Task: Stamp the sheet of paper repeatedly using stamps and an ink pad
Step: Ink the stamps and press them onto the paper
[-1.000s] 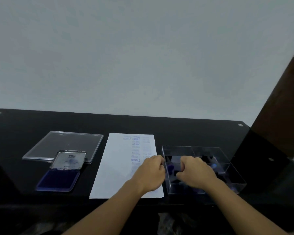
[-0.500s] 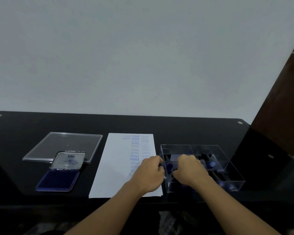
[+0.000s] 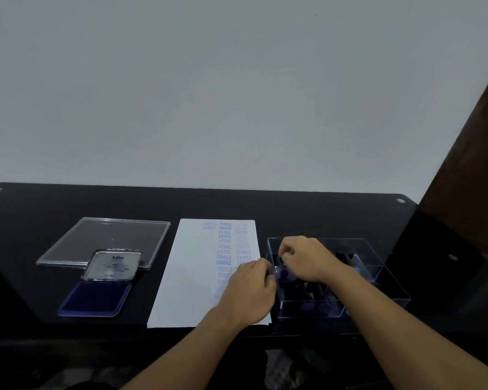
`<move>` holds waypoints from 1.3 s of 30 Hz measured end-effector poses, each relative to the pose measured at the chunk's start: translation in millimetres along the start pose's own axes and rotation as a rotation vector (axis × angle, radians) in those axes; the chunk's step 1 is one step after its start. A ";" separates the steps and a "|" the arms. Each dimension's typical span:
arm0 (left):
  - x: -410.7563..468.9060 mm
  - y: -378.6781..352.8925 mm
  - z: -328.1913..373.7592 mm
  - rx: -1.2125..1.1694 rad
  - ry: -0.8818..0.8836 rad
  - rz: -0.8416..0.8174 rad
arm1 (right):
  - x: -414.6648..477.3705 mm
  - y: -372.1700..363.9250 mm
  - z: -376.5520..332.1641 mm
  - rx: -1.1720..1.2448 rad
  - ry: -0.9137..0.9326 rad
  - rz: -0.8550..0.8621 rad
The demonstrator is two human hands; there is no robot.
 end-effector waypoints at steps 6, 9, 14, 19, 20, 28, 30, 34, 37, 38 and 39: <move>0.2 -2.9 -6.3 0.101 -0.003 -0.029 | 10.0 -21.5 -6.6 -0.191 0.000 -0.170; -3.1 -4.7 -7.5 0.127 0.021 -0.069 | 11.8 -25.1 -6.8 -0.206 -0.001 -0.209; -8.4 -5.3 -7.6 0.168 0.057 -0.127 | 15.7 -27.4 -4.7 -0.141 0.008 -0.194; -12.4 1.1 -2.2 0.173 0.050 -0.121 | 10.4 -14.7 0.7 0.017 -0.008 -0.067; -12.6 3.5 -2.0 0.168 0.049 -0.113 | 8.8 -10.2 0.7 0.027 0.003 -0.026; -21.1 62.9 6.0 0.182 -0.036 0.005 | -4.8 35.2 -19.9 0.060 0.044 0.159; -26.6 91.0 2.9 0.176 -0.068 0.057 | -6.8 45.5 -32.2 0.063 0.054 0.195; -42.0 156.3 -17.3 0.187 -0.053 0.185 | -9.1 57.7 -75.0 0.066 0.143 0.219; -54.6 206.5 -43.5 0.182 0.023 0.273 | -5.6 55.3 -111.8 0.062 0.201 0.207; -59.5 222.2 -53.2 0.182 0.046 0.297 | -3.5 53.9 -124.2 0.064 0.218 0.208; -65.5 236.8 -64.0 0.186 0.076 0.315 | -1.3 51.8 -137.0 0.066 0.235 0.207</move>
Point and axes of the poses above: each hand's wrist, its own x-axis towards the middle knuckle, its own y-axis out of the back of the hand, z = x × y, the point moved 9 cm from there along x, towards the middle knuckle, and after that the axes turned 15 degrees about -x, right-handed, at the moved point
